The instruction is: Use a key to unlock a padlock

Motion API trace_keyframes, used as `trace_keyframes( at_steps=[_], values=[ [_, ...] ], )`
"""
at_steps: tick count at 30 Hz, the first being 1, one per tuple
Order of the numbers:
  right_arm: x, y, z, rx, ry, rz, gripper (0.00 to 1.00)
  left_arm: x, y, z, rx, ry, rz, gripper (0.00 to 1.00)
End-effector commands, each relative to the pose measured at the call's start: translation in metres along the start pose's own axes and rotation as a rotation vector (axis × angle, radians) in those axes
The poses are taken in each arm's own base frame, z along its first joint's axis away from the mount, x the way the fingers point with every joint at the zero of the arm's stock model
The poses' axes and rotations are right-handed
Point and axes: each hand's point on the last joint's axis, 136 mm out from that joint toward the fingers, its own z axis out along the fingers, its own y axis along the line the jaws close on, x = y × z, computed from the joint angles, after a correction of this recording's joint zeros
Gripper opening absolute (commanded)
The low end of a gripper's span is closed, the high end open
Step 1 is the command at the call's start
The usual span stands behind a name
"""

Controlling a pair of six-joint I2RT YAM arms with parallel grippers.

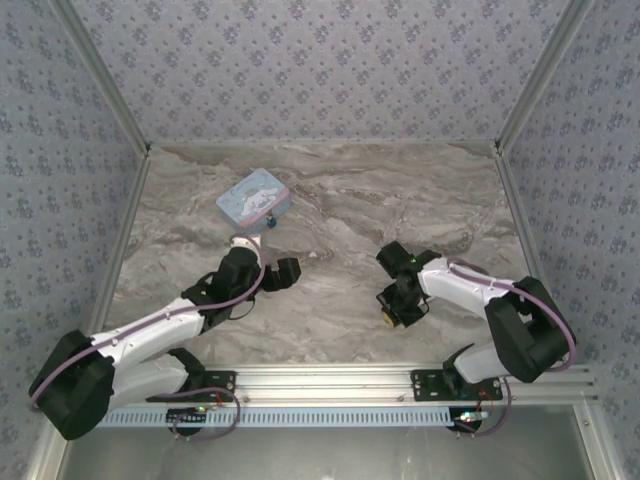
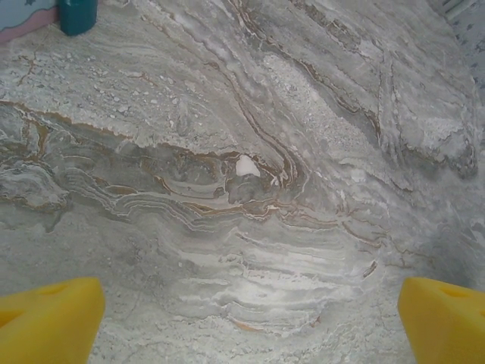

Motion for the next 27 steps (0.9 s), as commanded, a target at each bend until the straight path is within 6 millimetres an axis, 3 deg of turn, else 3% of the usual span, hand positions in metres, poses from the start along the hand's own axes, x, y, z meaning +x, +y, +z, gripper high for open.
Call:
trace_keyframes(
  at_steps=[1,9,17,22,27],
  values=[
    [-0.012,-0.002,0.005,-0.012,-0.06,-0.039,0.0,-0.012,-0.008,-0.009,0.008,-0.038,0.007,0.99],
    [-0.019,0.034,-0.01,-0.208,-0.124,-0.191,0.0,-0.019,-0.015,-0.019,0.039,-0.056,-0.023,0.99],
    [-0.014,0.08,-0.039,-0.519,-0.165,-0.367,0.0,-0.021,-0.027,-0.022,0.086,-0.043,-0.051,0.99],
    [-0.004,0.11,-0.075,-0.789,-0.198,-0.488,0.0,-0.026,-0.052,-0.025,0.203,-0.033,-0.065,0.97],
    [0.011,0.127,-0.119,-0.946,-0.282,-0.686,0.0,-0.033,-0.09,-0.029,0.361,-0.002,-0.022,0.82]
  ],
)
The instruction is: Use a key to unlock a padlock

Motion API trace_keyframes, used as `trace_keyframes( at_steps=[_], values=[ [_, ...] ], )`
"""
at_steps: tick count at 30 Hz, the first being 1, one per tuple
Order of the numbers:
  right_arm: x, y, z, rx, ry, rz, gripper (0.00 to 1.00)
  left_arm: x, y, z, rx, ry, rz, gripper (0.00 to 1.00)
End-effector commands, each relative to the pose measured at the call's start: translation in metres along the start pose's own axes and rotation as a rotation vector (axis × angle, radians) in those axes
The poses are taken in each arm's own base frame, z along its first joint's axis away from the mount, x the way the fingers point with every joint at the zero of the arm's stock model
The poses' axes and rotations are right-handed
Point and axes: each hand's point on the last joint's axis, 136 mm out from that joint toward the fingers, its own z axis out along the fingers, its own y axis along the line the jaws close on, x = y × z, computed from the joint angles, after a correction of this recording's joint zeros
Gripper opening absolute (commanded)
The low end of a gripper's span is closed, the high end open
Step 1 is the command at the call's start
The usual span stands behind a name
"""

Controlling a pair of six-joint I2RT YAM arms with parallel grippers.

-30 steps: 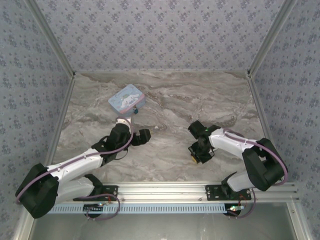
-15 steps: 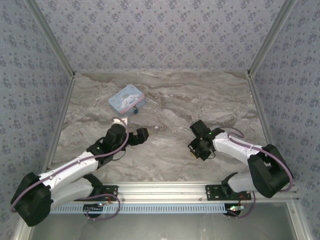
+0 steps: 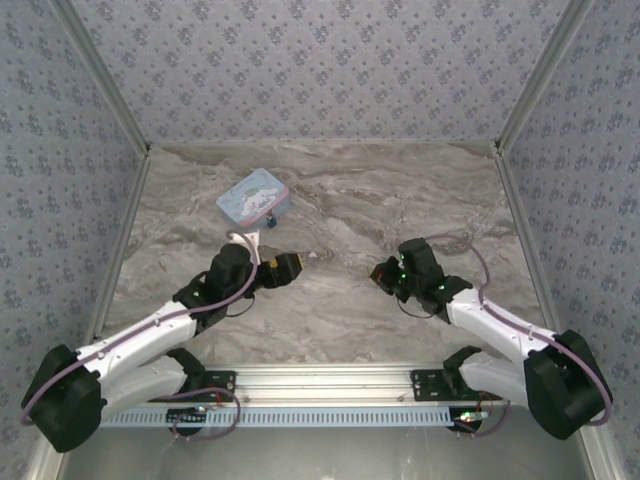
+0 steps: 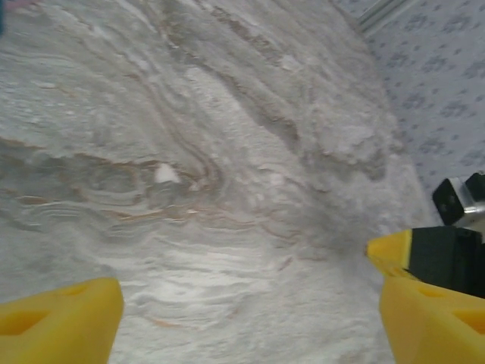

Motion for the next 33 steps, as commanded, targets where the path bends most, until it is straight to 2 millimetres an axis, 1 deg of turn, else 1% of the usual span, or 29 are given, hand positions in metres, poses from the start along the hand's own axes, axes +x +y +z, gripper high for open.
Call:
trace_keyframes(
  at_steps=[1,3,7,10,12,17,24,27,33],
  values=[
    [-0.011,0.053,-0.016,-0.198,-0.057,-0.215,0.0,-0.017,-0.056,-0.001,0.209,0.007,0.046,0.78],
    [-0.01,0.068,-0.021,-0.246,-0.069,-0.272,0.0,-0.018,-0.073,0.001,0.278,0.027,0.069,0.7],
    [-0.002,0.095,-0.03,-0.323,-0.062,-0.387,0.0,-0.018,-0.099,0.007,0.38,0.063,0.101,0.6],
    [0.007,0.106,-0.032,-0.348,-0.048,-0.439,0.0,-0.016,-0.114,0.013,0.402,0.083,0.134,0.57],
    [0.01,0.11,-0.032,-0.368,-0.037,-0.444,0.0,-0.014,-0.119,0.018,0.405,0.094,0.149,0.57],
    [0.015,0.121,-0.036,-0.41,-0.024,-0.448,0.0,-0.011,-0.122,0.031,0.395,0.114,0.148,0.57],
    [0.017,0.129,-0.041,-0.44,-0.02,-0.447,0.0,-0.005,-0.127,0.038,0.398,0.135,0.16,0.55],
    [0.019,0.13,-0.041,-0.44,-0.016,-0.448,0.0,-0.003,-0.128,0.042,0.399,0.14,0.154,0.52],
    [0.018,0.133,-0.043,-0.451,-0.016,-0.444,0.0,-0.001,-0.127,0.047,0.391,0.141,0.146,0.4]
  ],
)
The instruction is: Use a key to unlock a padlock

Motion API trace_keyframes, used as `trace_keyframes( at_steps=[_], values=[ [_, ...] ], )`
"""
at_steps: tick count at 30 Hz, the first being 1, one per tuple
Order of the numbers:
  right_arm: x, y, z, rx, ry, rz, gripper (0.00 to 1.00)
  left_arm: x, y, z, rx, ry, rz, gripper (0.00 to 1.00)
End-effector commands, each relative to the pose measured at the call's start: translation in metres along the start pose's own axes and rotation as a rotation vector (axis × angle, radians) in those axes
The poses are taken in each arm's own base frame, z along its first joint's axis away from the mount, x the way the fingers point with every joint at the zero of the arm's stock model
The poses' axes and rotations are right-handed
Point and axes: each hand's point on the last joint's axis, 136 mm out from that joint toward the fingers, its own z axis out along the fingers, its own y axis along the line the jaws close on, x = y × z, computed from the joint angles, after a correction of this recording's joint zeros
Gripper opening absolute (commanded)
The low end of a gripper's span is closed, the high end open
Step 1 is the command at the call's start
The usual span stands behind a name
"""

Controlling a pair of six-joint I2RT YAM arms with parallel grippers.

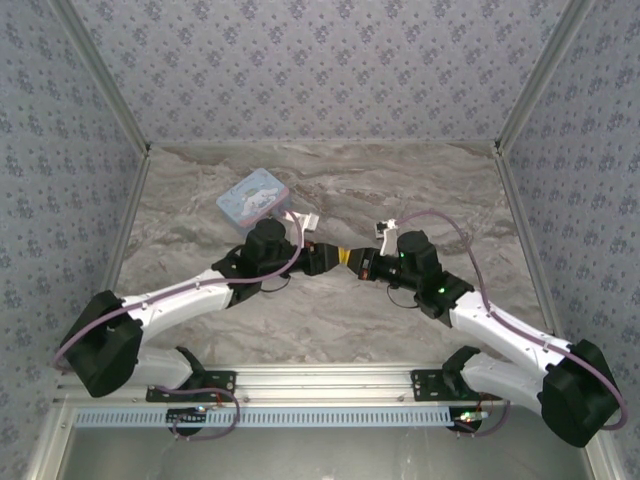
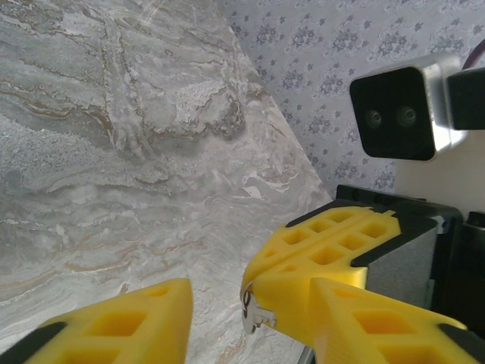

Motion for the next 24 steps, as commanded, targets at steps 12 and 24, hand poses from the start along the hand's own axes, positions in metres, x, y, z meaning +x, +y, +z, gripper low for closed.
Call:
trace_keyframes(
  at_steps=[12,24],
  values=[
    [-0.01,0.019,-0.002,-0.043,-0.016,-0.021,0.0,-0.015,-0.016,0.0,0.032,-0.043,0.039,0.1],
    [-0.011,0.013,-0.026,-0.096,0.007,-0.141,0.39,-0.025,-0.026,-0.028,-0.035,-0.058,0.191,0.0]
  ],
)
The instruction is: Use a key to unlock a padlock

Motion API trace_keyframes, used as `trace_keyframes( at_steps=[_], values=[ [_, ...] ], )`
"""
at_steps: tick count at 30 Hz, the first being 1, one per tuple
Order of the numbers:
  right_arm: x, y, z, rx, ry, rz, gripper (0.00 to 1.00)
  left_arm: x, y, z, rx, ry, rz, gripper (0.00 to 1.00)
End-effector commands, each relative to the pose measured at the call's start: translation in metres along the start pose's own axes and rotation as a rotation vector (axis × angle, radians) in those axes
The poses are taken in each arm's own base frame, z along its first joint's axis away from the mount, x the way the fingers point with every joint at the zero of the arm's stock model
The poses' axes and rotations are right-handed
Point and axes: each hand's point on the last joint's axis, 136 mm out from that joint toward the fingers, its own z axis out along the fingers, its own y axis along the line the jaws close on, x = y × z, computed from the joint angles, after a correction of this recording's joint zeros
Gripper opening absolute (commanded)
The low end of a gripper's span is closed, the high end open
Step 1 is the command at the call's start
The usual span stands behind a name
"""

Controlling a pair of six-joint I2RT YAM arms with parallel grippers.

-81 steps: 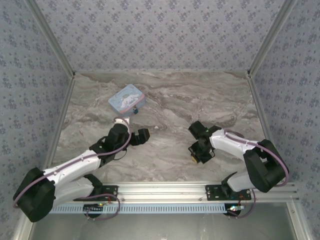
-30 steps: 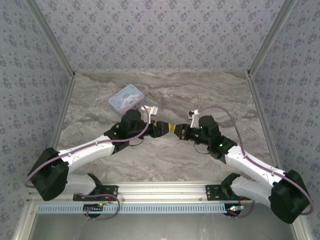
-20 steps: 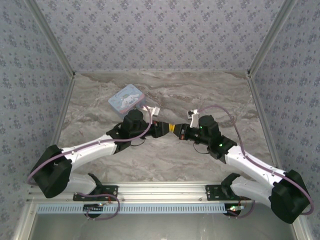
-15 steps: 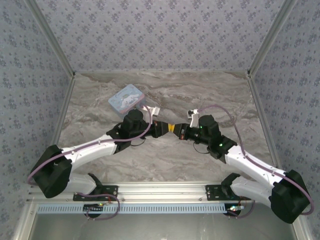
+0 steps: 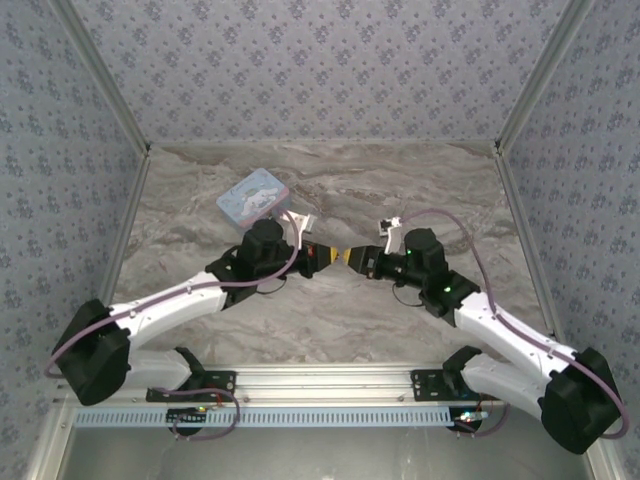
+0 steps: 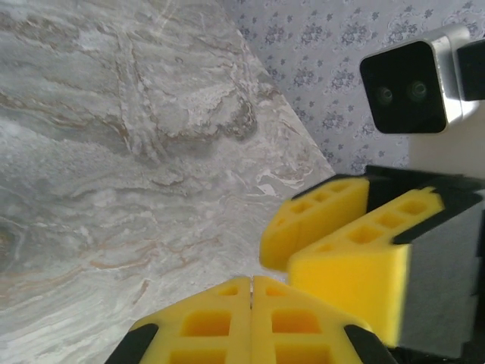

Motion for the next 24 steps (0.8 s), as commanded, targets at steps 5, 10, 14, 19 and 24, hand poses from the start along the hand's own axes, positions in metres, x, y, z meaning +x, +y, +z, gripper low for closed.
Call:
trace_keyframes(
  at_steps=[5,10,14,19,24],
  values=[
    [-0.019,0.03,-0.039,-0.226,-0.046,-0.169,0.66,-0.027,-0.039,-0.031,0.072,-0.024,0.215,0.0],
    [-0.017,0.07,-0.056,-0.421,-0.016,-0.346,0.86,-0.029,-0.062,-0.045,0.161,0.018,0.313,0.0],
    [-0.005,0.096,-0.057,-0.522,0.054,-0.432,0.89,-0.03,-0.078,-0.053,0.238,0.039,0.358,0.0],
    [0.007,0.109,-0.05,-0.551,0.07,-0.519,0.8,-0.034,-0.086,-0.057,0.272,0.045,0.37,0.0],
    [0.005,0.111,-0.046,-0.534,0.038,-0.555,0.71,-0.033,-0.092,-0.059,0.301,0.052,0.374,0.0]
  ],
)
